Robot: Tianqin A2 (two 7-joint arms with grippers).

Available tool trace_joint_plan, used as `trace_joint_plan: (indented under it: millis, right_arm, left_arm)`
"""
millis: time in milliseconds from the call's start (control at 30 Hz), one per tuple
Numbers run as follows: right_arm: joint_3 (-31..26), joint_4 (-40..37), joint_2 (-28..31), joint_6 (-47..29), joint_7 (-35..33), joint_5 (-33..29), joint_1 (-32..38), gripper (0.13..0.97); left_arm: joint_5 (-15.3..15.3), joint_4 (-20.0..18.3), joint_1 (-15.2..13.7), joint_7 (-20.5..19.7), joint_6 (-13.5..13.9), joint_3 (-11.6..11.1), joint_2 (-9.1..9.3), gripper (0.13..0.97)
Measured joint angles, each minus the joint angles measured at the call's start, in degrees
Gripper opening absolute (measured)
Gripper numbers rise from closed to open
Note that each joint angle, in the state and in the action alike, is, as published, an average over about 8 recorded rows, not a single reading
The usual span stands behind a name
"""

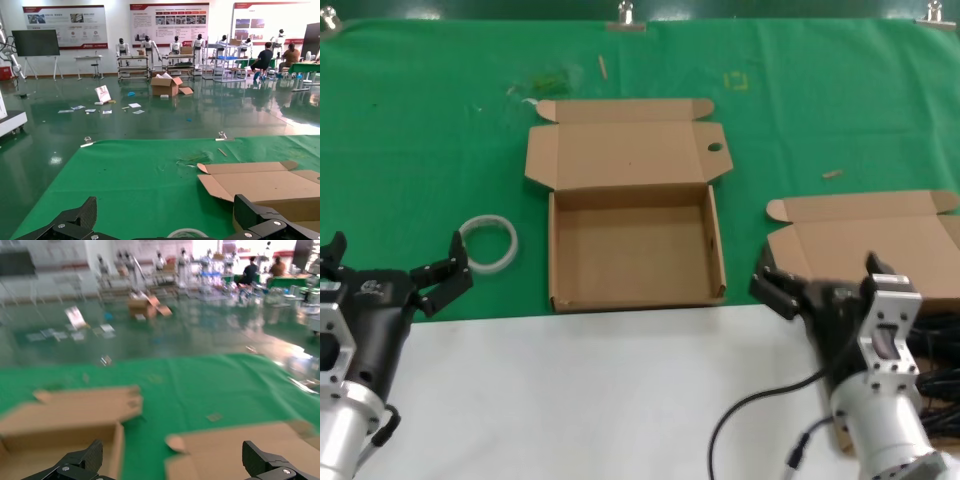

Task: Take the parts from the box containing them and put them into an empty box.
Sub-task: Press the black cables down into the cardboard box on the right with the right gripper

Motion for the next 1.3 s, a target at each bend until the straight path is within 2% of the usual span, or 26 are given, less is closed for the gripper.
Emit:
trace_joint_plan:
  millis: [133,367,667,867,1067,1300]
  right_arm:
    - [-0.11,3.97,-0.01,8.3,-10.55,5.55,-2.67,0.966]
    - [1.58,10.63,-0.01,23.52,-28.76,11.19,-6.78,0.966]
    - [3.22,13.43,-0.01,37.43,-50.99,16.2,-4.7,0.966]
    - [4.77,10.74,-0.01,42.01,-66.78,18.42,-0.18,0.966]
    - [6.66,6.77,-0.01,42.49,-82.1,23.03,4.03,0.966]
    - [8.17,1.86,-0.01,39.49,-93.88,28.12,7.64,0.966]
  left_arm:
    - [0.0,0.0,0.0,0.0,0.0,0.0,0.0,0.965]
    - [0.0,0.0,0.0,0.0,0.0,0.0,0.0,0.965]
    - [0.0,0.0,0.0,0.0,0.0,0.0,0.0,0.965]
    - [0.01,0.0,0.0,0.0,0.0,0.0,0.0,0.965]
    - [0.02,0.0,0.0,-0.01,0.0,0.0,0.0,0.965]
    - [0.01,0.0,0.0,-0.03,0.0,0.0,0.0,0.965]
